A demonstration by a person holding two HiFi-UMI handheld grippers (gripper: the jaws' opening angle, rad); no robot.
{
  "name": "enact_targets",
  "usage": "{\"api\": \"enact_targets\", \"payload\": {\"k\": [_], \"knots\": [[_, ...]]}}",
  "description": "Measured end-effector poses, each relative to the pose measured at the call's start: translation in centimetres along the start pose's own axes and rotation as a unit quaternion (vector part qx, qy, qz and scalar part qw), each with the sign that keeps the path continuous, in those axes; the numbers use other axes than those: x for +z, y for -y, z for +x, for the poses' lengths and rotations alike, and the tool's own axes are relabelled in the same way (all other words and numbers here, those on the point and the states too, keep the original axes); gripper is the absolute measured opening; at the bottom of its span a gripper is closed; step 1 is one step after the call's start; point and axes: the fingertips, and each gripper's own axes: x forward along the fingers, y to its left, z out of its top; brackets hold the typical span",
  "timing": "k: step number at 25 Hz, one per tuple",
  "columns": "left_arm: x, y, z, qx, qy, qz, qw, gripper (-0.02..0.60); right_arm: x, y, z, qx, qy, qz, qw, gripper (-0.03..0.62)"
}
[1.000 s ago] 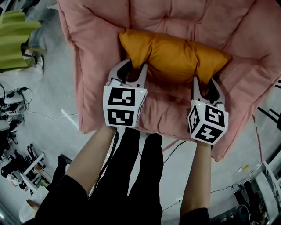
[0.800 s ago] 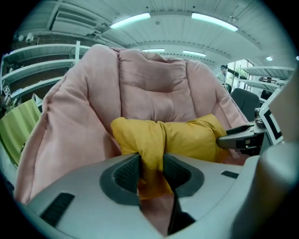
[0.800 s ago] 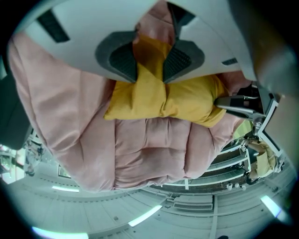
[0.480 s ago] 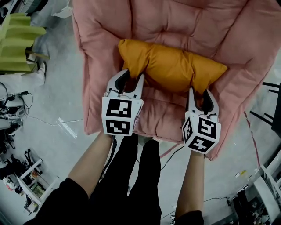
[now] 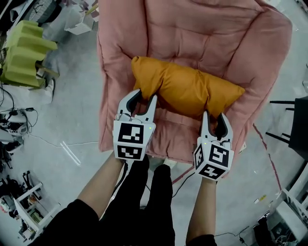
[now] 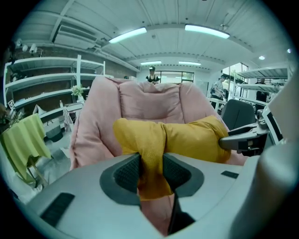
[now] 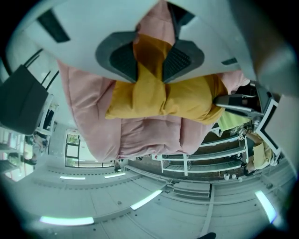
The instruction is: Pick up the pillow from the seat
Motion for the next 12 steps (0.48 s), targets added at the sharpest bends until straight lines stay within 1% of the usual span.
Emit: {"api": "enact_targets", "payload": {"k": [4,12], "knots": [[1.9,0.5,-2.1,0.0,0.015,-0.001,0.9999,0.146,2.0,0.1,-2.4,-0.003,0.019,-0.005,1.0,0.187],[7.2,0.8,-7.1,0.003,0.051,-0.001,0.9987,0.146,7.4,-0.2,-7.6,-0.012,0.06,-0.01,0.998,0.187]]}}
